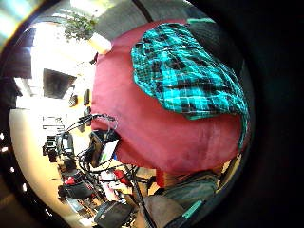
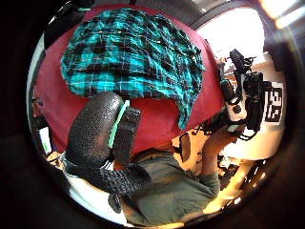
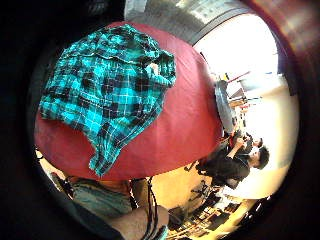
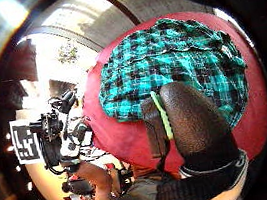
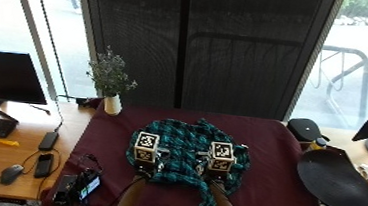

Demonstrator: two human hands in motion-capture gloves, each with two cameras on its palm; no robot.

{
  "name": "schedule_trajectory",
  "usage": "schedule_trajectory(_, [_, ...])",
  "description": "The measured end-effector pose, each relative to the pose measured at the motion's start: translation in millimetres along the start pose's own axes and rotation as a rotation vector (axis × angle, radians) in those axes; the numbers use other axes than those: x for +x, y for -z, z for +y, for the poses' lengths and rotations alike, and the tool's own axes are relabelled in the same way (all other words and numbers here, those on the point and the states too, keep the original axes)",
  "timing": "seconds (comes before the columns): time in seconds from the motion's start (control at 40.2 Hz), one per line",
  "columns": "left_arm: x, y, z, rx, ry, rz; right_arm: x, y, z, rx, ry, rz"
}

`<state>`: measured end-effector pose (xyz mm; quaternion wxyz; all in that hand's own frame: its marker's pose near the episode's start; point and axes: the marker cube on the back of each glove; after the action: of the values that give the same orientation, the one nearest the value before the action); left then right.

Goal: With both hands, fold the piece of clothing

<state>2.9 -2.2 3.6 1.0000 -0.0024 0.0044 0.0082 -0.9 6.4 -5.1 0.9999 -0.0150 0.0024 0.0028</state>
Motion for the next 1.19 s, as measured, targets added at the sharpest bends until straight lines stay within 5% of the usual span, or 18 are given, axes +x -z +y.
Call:
schedule_trajectory(0.448, [1, -21, -11, -0.088, -0.032, 0.038, -1, -2, -1, -0.025, -0.009, -0.008])
schedule_trajectory(0.87, [1, -5, 6, -0.032, -0.027, 0.058, 12, 16, 21, -0.063, 0.018, -0.007])
schedule_trajectory(1.193, [-12, -79, -3, -0.146, -0.007, 0.051, 46, -61, 31, -0.278, -0.024, -0.063])
